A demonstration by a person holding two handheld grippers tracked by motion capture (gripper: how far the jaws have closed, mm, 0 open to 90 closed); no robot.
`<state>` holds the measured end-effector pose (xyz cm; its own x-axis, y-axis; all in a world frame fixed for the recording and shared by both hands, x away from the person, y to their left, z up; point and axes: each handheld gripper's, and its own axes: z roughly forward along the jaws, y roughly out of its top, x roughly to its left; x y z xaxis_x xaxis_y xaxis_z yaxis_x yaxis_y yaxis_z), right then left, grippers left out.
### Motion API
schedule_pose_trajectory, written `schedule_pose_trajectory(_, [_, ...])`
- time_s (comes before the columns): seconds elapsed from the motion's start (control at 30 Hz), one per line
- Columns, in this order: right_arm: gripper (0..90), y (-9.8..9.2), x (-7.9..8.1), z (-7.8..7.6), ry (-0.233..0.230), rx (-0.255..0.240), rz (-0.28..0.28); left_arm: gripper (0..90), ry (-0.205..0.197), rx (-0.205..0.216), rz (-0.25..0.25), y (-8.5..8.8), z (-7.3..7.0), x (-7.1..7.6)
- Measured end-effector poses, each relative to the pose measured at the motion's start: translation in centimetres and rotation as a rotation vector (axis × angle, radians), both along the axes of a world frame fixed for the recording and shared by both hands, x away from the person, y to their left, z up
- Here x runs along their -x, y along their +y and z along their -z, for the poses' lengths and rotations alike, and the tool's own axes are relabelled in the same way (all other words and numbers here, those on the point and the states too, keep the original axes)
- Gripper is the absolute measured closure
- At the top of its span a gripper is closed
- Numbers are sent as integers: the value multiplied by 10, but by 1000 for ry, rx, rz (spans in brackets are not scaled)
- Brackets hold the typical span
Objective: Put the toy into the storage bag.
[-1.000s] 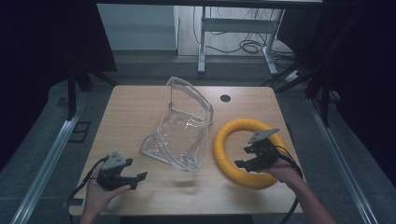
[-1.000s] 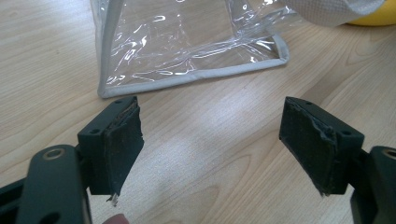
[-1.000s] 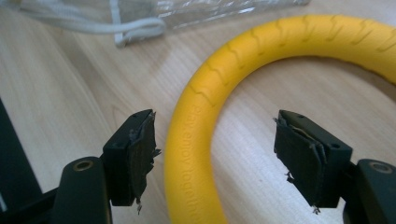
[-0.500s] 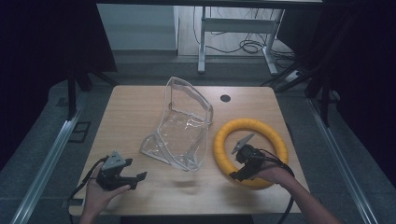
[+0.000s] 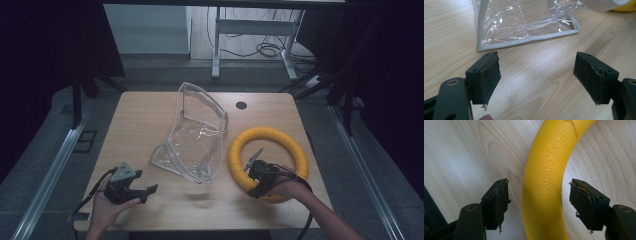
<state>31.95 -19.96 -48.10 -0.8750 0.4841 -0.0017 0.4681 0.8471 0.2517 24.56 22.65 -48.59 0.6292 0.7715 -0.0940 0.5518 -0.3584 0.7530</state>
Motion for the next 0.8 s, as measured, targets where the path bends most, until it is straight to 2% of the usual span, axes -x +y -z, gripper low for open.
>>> schedule_pose_trajectory(0.2, [349,3,-1,9,12,47,-22,212,0,-3,0,0,0,0])
schedule_pose_trajectory(0.57, [457,6,-4,14,24,88,-30,211,-1,-3,-2,0,0,0])
schedule_pose_trajectory(0.8, [482,9,-9,19,65,110,-24,211,0,-7,-1,-1,1,0])
